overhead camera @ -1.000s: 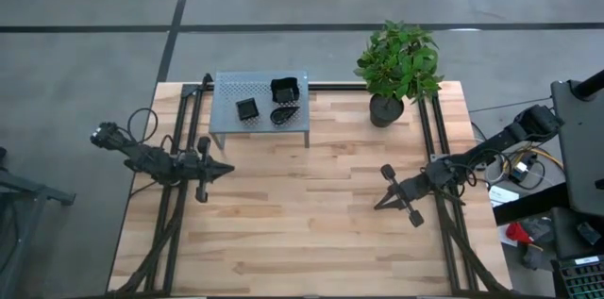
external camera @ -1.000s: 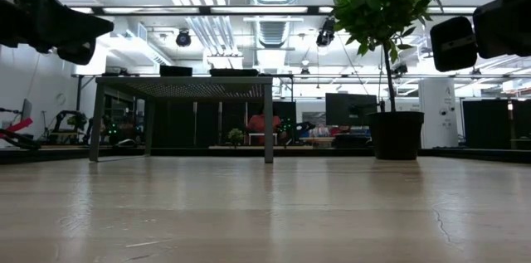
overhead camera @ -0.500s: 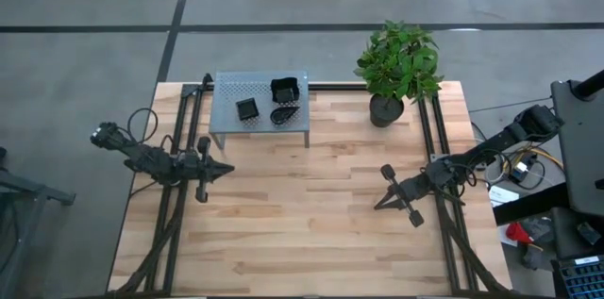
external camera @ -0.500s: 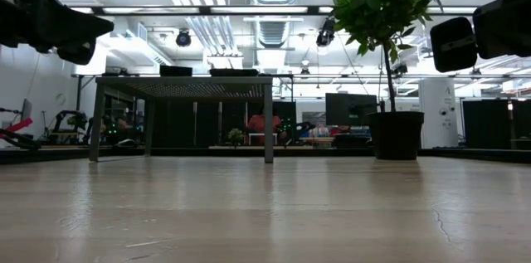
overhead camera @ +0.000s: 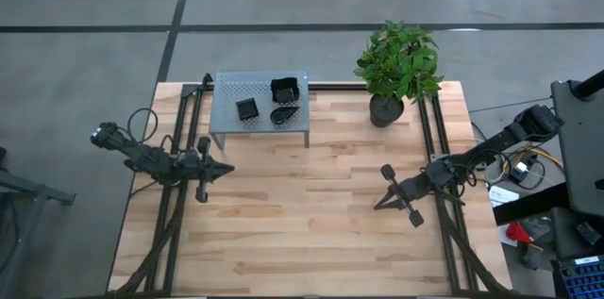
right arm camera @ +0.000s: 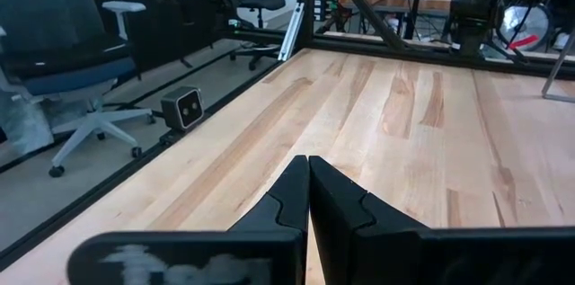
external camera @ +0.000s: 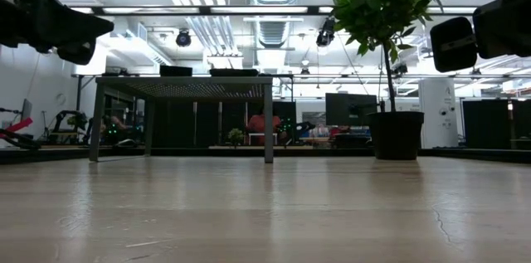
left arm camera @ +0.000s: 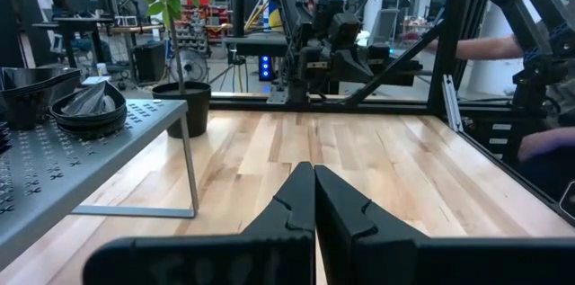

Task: Pick & Place Mini shaped plates
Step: Return to Home Position

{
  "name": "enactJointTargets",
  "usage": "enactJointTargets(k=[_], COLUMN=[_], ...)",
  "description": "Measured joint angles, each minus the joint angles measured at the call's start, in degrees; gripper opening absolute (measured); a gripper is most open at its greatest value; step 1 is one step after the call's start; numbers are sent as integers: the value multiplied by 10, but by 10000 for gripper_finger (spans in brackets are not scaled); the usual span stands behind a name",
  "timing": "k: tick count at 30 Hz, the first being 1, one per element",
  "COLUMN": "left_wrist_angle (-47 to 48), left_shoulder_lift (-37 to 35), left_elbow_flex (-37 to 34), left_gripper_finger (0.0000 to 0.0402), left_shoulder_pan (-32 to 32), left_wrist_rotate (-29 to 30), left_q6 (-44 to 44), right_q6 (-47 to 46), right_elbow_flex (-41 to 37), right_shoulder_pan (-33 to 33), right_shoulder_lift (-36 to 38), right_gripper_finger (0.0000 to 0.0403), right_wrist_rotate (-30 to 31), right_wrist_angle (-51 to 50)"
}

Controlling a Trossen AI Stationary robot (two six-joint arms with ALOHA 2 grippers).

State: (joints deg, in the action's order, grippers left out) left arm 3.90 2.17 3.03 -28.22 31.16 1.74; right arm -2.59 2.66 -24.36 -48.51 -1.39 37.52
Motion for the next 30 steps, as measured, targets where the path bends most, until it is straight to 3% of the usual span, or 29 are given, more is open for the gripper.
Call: enactJointTargets(k=[30], left_wrist_angle=[0], left_shoulder_lift=[0], left_elbow_flex=[0], left_gripper_finger=[0], left_shoulder_pan=[0], left_wrist_rotate=[0], left_q6=[0], right_q6=[0], right_elbow_flex=[0], right_shoulder_pan=[0], right_shoulder_lift=[0], right_gripper_finger=[8], right_wrist_rotate=[0], right_wrist_angle=[0])
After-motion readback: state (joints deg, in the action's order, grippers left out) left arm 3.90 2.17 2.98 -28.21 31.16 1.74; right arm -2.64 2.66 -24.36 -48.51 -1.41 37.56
